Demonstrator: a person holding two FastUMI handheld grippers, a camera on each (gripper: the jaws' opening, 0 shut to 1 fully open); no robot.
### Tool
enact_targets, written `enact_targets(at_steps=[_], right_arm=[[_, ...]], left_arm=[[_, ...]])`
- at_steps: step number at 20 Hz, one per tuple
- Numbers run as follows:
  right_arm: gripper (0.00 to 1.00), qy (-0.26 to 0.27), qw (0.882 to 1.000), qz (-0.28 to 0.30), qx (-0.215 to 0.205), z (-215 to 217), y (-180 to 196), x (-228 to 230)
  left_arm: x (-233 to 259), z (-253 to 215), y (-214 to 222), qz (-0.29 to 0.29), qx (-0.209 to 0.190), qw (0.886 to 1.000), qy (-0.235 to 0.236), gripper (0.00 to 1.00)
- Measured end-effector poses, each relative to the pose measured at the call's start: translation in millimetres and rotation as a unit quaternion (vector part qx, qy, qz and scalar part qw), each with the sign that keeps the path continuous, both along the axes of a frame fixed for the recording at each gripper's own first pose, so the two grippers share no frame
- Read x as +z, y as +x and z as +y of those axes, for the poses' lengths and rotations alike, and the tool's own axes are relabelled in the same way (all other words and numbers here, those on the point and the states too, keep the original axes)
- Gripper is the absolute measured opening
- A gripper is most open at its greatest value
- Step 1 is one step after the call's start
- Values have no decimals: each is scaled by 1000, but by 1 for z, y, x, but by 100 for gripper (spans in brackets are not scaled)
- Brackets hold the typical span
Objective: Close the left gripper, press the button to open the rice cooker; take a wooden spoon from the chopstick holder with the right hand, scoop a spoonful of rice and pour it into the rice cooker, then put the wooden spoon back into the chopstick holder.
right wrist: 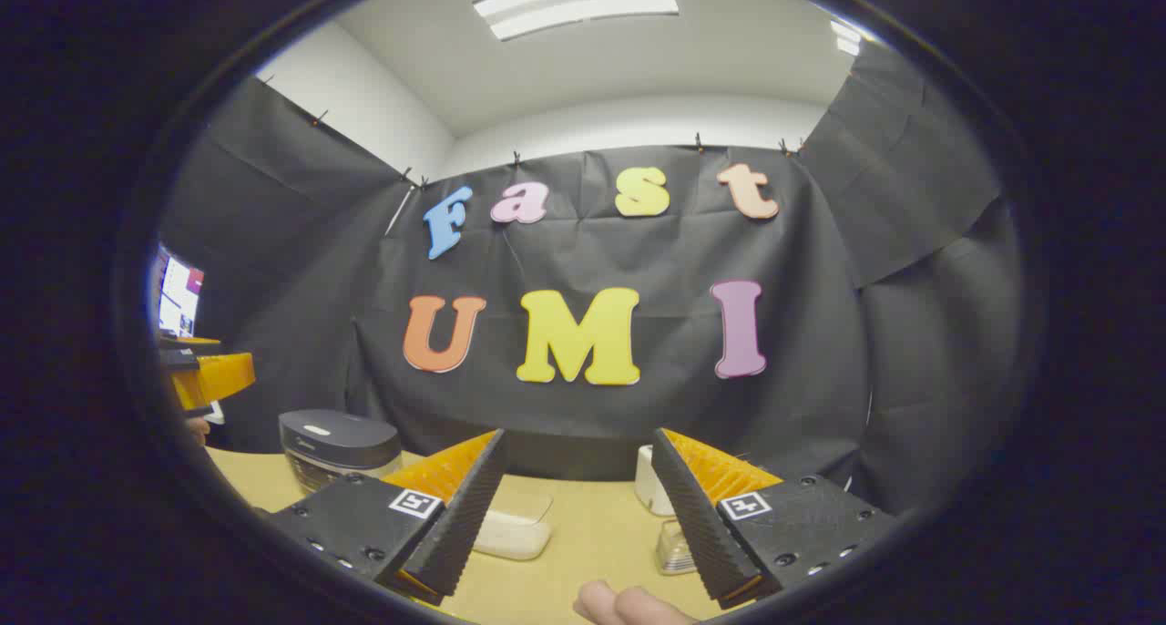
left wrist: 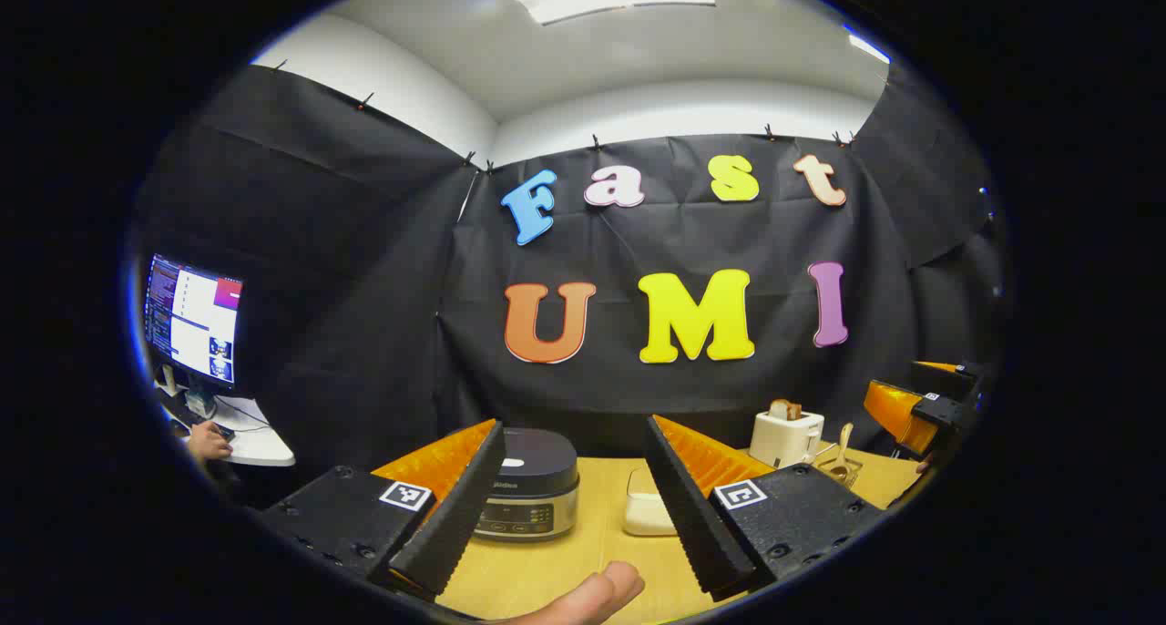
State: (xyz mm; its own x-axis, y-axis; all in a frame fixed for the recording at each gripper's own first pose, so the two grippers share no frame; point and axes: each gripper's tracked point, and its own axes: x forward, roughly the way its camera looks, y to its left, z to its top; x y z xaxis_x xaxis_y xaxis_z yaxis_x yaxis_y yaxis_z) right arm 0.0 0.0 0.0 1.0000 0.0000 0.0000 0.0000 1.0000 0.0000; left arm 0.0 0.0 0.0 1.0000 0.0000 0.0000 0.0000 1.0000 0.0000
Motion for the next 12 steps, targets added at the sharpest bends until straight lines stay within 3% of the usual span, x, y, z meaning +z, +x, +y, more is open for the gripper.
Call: enact_targets(at_steps=[4, 12], right_arm=[[95, 14, 999, 39, -4, 4, -5, -11], [97, 15, 999, 37, -19, -21, -12, -12]], left_arm=[[-8, 0, -7, 21, -11, 1000, 4, 96], [-27, -12, -4, 62, -19, 998, -3, 96]])
